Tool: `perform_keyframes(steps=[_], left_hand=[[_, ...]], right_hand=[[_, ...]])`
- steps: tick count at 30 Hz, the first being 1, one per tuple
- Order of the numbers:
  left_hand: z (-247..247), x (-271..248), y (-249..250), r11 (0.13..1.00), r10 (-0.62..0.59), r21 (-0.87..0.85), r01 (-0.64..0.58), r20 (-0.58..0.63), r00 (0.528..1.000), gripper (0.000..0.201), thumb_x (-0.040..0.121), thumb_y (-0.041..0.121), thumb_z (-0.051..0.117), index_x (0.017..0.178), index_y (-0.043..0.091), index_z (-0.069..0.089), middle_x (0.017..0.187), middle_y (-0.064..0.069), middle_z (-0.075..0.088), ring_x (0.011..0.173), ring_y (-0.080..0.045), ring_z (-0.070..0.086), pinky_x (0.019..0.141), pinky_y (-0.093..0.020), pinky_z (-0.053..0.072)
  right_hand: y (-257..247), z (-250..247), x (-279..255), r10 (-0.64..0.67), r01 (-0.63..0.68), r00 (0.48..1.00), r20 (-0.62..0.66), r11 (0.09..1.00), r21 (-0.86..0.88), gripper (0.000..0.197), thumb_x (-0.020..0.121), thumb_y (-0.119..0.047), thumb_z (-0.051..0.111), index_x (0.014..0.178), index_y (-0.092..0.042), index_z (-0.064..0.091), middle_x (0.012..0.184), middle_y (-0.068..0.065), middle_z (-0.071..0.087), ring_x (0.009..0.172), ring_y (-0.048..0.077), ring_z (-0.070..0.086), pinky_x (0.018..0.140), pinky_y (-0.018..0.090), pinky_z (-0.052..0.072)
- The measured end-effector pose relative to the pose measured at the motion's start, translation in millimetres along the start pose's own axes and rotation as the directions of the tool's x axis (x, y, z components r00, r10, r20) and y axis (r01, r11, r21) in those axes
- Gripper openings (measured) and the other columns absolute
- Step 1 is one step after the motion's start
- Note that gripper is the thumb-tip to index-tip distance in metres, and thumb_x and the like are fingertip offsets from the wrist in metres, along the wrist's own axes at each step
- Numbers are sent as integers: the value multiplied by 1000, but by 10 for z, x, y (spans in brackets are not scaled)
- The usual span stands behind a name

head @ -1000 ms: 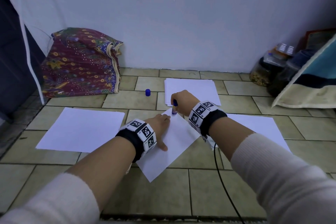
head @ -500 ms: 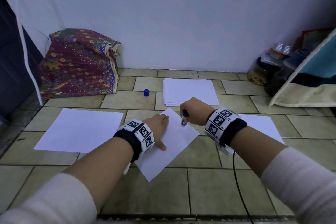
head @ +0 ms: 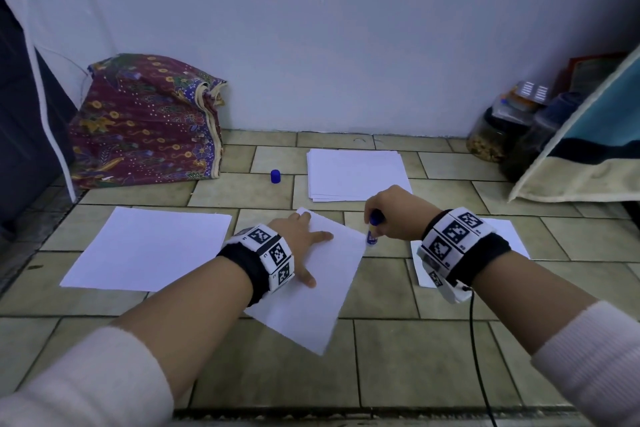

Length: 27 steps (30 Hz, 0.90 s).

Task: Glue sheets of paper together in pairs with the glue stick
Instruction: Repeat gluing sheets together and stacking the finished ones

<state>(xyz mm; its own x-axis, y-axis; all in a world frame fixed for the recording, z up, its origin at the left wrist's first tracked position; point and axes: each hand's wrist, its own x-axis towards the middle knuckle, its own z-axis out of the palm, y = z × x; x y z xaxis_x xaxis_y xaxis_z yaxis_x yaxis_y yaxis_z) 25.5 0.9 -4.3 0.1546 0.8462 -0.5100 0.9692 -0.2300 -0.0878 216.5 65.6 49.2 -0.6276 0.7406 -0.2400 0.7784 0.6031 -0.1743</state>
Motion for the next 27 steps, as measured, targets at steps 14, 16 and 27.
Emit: perform_keyframes(steps=[14, 16, 27], left_hand=[[-12, -40, -16, 992, -36, -122, 28, -67, 997, 106, 66, 60, 77, 143, 7, 27, 144, -7, 35, 131, -23, 34, 103, -41, 41], [-38, -53, -16, 992, -66, -107, 60, -58, 996, 100, 64, 61, 78, 137, 9, 35, 137, -6, 41, 125, -22, 40, 97, -38, 44], [-25, -112, -6, 966, -138, -224, 125, -46, 989, 104, 64, 54, 82, 142, 9, 30, 137, -8, 37, 123, -24, 44, 99, -39, 44]], right_hand=[[-138, 137, 314, 99, -51, 979, -180, 965, 257, 19, 84, -15, 67, 101, -9, 64, 103, 8, 64, 87, 18, 53, 74, 23, 43], [-209, 146, 394, 93, -43, 978, -186, 965, 257, 21, 85, -15, 66, 104, -9, 64, 106, 8, 63, 95, 21, 55, 74, 23, 42], [-549, 101, 769, 28, -19, 996, -81, 993, 114, 23, 85, -13, 66, 108, -8, 65, 111, 10, 64, 104, 24, 58, 72, 23, 39]])
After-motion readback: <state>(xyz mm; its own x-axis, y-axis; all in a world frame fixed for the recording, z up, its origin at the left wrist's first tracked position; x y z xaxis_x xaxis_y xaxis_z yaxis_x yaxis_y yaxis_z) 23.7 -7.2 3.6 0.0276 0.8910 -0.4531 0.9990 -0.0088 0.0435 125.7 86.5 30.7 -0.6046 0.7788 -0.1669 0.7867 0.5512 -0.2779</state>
